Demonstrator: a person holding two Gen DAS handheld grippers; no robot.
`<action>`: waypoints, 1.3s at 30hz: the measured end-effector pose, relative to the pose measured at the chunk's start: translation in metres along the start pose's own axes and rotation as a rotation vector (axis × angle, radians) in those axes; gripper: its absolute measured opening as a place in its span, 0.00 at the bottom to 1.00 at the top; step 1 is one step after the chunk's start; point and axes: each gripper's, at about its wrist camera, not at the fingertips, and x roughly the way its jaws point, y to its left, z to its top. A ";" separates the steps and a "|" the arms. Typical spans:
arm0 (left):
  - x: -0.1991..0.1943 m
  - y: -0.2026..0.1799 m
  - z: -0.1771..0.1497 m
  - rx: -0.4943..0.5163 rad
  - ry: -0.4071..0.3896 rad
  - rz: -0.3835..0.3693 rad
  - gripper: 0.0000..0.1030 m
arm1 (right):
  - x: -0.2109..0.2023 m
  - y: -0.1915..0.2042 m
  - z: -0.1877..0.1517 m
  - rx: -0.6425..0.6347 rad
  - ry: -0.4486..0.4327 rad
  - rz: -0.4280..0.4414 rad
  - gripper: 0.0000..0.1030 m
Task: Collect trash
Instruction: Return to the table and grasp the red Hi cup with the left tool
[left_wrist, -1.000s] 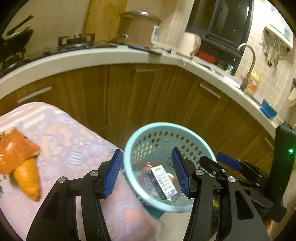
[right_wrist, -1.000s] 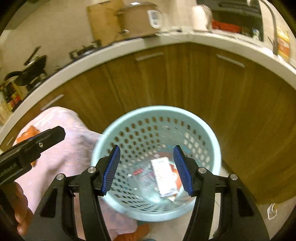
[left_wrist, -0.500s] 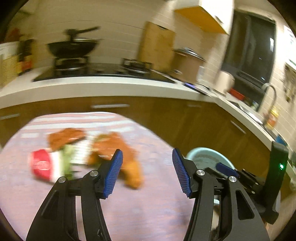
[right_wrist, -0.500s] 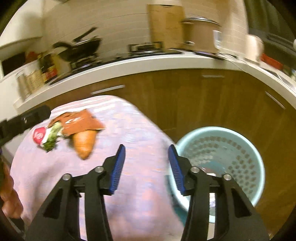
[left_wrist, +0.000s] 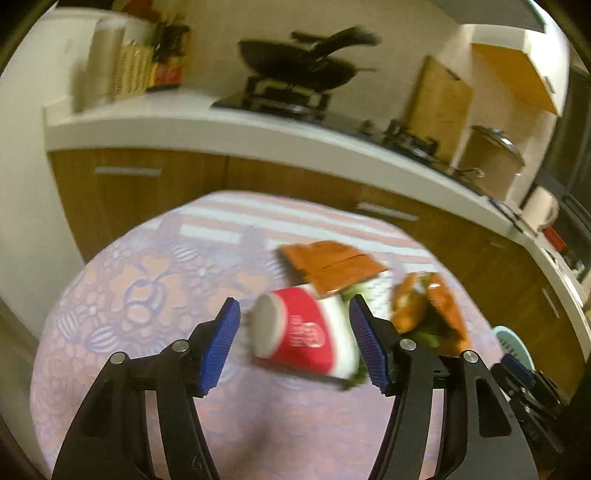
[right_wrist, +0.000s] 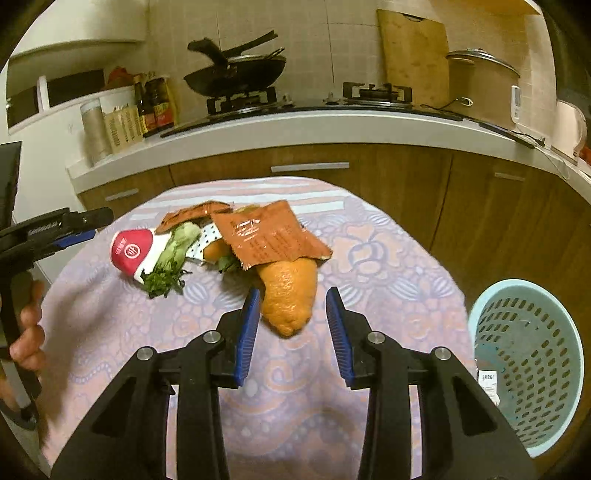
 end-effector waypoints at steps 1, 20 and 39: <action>0.005 0.005 0.000 -0.010 0.023 -0.012 0.60 | 0.003 -0.001 0.000 0.004 0.006 -0.003 0.33; -0.011 -0.030 -0.064 -0.028 0.238 -0.301 0.60 | 0.007 -0.002 -0.002 0.003 0.016 -0.005 0.33; 0.023 -0.023 -0.057 0.215 0.193 -0.054 0.67 | 0.004 0.001 0.021 -0.018 0.017 0.035 0.45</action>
